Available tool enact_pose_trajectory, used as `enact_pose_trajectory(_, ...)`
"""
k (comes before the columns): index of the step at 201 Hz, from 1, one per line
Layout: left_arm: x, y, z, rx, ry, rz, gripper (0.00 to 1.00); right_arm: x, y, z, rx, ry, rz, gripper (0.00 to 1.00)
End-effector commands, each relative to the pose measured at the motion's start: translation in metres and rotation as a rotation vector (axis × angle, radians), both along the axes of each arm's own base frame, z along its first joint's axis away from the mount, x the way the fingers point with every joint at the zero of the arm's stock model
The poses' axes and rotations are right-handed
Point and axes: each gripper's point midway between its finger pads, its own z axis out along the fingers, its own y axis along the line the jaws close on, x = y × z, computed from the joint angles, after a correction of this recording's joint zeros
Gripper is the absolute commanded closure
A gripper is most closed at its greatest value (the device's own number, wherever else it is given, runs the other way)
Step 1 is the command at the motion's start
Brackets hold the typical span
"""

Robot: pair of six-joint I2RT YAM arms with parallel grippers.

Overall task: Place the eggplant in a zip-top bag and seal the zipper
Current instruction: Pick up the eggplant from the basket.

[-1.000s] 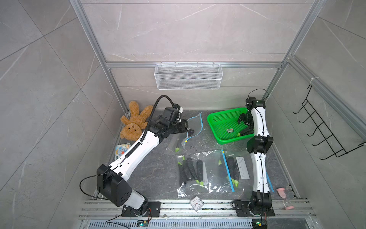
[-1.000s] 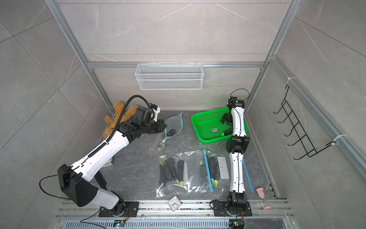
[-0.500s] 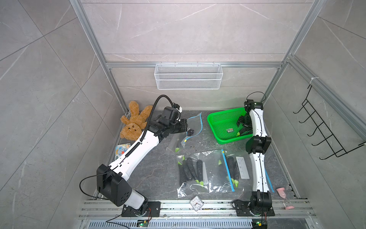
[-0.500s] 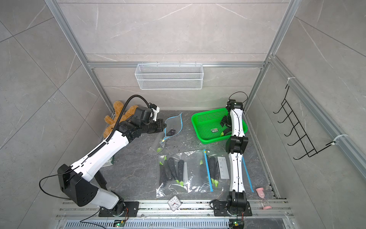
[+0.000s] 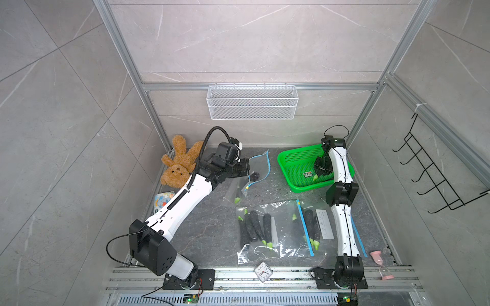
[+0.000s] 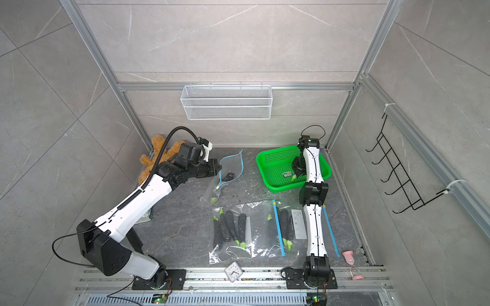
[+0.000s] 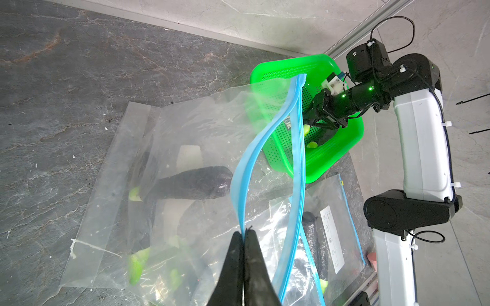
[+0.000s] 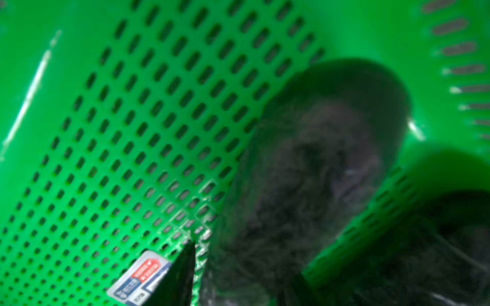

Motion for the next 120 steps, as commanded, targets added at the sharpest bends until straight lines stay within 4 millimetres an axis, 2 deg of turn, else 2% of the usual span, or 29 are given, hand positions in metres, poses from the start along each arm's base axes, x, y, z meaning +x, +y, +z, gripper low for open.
enact_pose_trajectory(1, 0.002, 0.003, 0.011, -0.004, -0.041, -0.001, 1.00, 0.011, 0.003, 0.013, 0.003, -0.070, 0.005, 0.59)
enact_pose_trajectory(32, 0.003, 0.003, 0.010, -0.003, -0.037, -0.002, 1.00, 0.015, 0.007, 0.012, 0.017, -0.080, 0.008, 0.64)
enact_pose_trajectory(64, 0.003, 0.004, 0.011, -0.002, -0.035, -0.001, 1.00, 0.015, 0.010, 0.007, 0.020, -0.074, 0.021, 0.66)
enact_pose_trajectory(97, 0.003, 0.004, 0.011, 0.000, -0.035, -0.001, 1.00, 0.020, 0.014, 0.013, 0.018, -0.102, 0.035, 0.86)
enact_pose_trajectory(120, 0.003, 0.004, 0.011, 0.000, -0.036, -0.001, 1.00, 0.023, 0.016, 0.026, 0.012, -0.130, 0.043, 0.88)
